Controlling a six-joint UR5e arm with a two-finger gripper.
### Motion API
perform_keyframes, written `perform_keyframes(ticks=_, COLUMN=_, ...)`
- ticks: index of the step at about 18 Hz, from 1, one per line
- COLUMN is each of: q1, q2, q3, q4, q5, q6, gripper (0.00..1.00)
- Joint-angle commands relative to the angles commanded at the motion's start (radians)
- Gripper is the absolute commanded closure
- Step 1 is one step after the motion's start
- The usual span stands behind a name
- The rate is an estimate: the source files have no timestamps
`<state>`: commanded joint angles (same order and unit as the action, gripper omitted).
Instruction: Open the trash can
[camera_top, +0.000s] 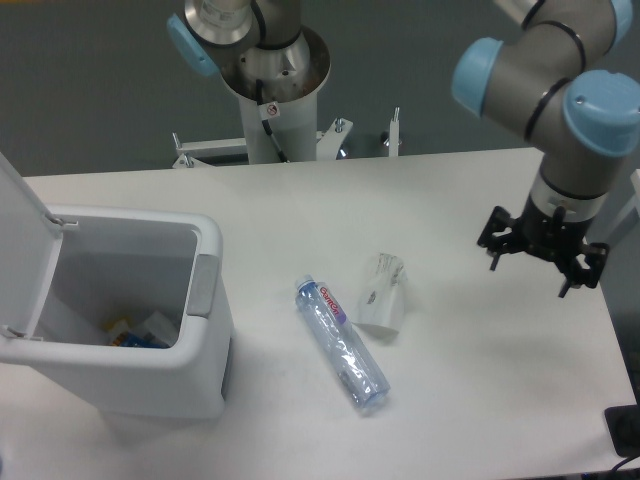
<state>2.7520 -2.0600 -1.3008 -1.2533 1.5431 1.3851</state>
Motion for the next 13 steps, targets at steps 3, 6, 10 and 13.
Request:
perform_keyframes(ticks=3, q1=0.0, q2=-0.026, q3=0.006, q4=0.005, q5=0.009, q6=0.002, gripper=0.0)
perform_keyframes(ticks=6, q1=-0.002, q2=-0.026, q3=0.006, q4=0.005, q5=0.009, q6=0.009, gripper=0.0)
perform_keyframes(ticks=10, q1=-0.005, q2=-0.029, q3=-0.006, q4=0.012, q5=0.011, q6=0.043, gripper=0.0)
perform_keyframes(ticks=13, q1=-0.003, q2=-0.028, q3=-0.009, q4=0.014, q5=0.011, q6=0.074, gripper=0.0)
